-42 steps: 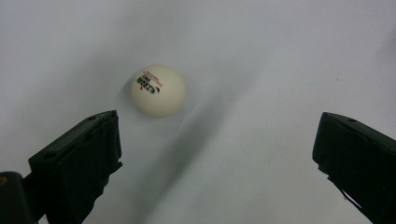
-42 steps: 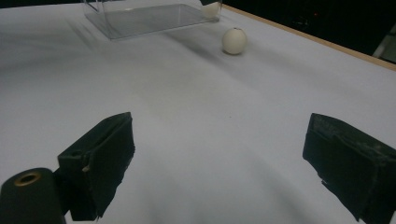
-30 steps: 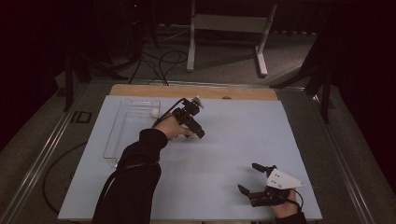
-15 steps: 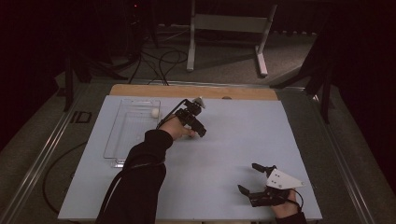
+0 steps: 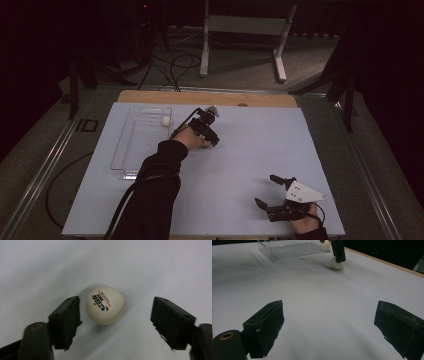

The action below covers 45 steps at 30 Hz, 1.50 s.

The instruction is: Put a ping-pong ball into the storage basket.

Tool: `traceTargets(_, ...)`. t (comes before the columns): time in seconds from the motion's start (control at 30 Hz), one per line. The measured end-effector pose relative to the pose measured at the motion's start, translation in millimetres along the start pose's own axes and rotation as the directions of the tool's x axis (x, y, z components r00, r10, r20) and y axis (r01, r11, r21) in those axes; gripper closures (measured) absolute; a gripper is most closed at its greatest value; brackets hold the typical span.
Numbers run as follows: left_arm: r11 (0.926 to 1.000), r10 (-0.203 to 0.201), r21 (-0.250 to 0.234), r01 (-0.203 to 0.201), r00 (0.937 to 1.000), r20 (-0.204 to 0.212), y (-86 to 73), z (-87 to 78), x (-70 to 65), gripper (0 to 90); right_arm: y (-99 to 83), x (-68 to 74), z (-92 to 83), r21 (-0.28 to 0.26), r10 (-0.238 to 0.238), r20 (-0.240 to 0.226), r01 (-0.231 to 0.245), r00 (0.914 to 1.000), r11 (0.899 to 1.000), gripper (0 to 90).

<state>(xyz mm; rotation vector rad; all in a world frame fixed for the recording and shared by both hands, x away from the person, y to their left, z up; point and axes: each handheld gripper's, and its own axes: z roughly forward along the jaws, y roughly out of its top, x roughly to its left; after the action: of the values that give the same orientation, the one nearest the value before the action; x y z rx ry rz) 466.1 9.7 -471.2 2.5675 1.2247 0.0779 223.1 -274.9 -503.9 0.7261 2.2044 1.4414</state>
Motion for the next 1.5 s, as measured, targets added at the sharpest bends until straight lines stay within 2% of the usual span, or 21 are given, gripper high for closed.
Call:
traceTargets(0.23,0.9995,-0.032,0.001,0.032,0.9995,0.000,0.6,9.2,4.6,36.1,-0.1,-0.4,-0.5,-0.001,-0.001,-0.002,0.001,1.0000,1.000,8.8)
traceTargets(0.37,0.9994,-0.036,0.002,0.036,0.9993,0.009,0.9,11.9,5.5,40.9,-0.5,-0.2,0.2,0.003,0.001,-0.002,-0.001,1.0000,1.000,8.7)
traceTargets(0.5,0.9992,-0.041,0.007,0.040,0.9991,0.013,0.2,14.2,7.6,49.8,-0.3,-0.1,0.0,0.002,0.000,-0.001,0.000,1.0000,1.000,8.8)
traceTargets(0.6,0.9993,-0.037,0.003,0.037,0.9993,0.008,0.4,13.5,6.6,51.1,-0.5,-0.1,0.1,0.004,0.000,-0.002,0.000,1.0000,1.000,8.8)
traceTargets(0.63,0.9995,-0.032,0.004,0.032,0.9995,0.006,0.5,13.0,5.7,51.4,-0.5,-0.1,0.1,0.005,-0.001,-0.002,0.001,1.0000,1.000,8.8)
traceTargets(0.67,0.9998,-0.020,0.009,0.020,0.9995,0.025,0.4,12.5,5.3,51.6,-0.4,0.0,0.2,0.005,-0.002,0.000,0.002,1.0000,1.000,8.8)
traceTargets(0.87,0.9996,0.017,0.022,-0.018,0.9993,0.034,0.1,7.2,0.8,51.9,-0.3,0.0,0.2,0.006,-0.003,0.002,0.003,1.0000,1.000,8.8)
traceTargets(1.0,0.9981,0.055,0.026,-0.056,0.9976,0.041,-0.9,2.7,-1.4,52.0,-0.1,0.0,0.1,0.004,-0.003,0.002,0.003,1.0000,1.000,8.8)
traceTargets(1.1,0.9953,0.090,0.029,-0.092,0.9941,0.060,-2.1,-1.1,-4.0,52.0,-0.1,-0.1,0.0,0.005,-0.001,0.003,0.001,1.0000,1.000,8.7)
traceTargets(1.23,0.9871,0.149,0.046,-0.154,0.9851,0.085,-3.1,-5.0,-8.7,52.0,-0.1,-0.1,0.1,0.005,-0.002,0.003,0.002,1.0000,1.000,8.8)
traceTargets(1.27,0.9848,0.162,0.050,-0.166,0.9836,0.080,-3.5,-5.8,-10.1,52.0,0.0,-0.1,0.2,0.004,-0.004,0.004,0.004,1.0000,1.000,8.8)
traceTargets(1.33,0.9810,0.182,0.051,-0.187,0.9792,0.089,-4.2,-8.0,-11.2,52.1,0.1,-0.1,0.0,0.005,-0.007,0.003,0.007,1.0000,1.000,8.8)
traceTargets(1.37,0.9806,0.184,0.052,-0.189,0.9789,0.088,-4.6,-9.2,-11.8,52.0,0.0,-0.1,0.2,0.003,-0.007,0.004,0.007,1.0000,1.000,8.8)
traceTargets(1.43,0.9751,0.208,0.059,-0.214,0.9738,0.093,-6.1,-10.8,-13.1,52.0,0.0,0.0,0.0,0.005,-0.004,0.004,0.004,1.0000,1.000,8.7)
traceTargets(1.5,0.9734,0.214,0.062,-0.221,0.9722,0.094,-6.7,-11.8,-12.9,52.1,0.0,0.0,0.0,0.005,-0.004,0.005,0.004,1.0000,1.000,8.7)
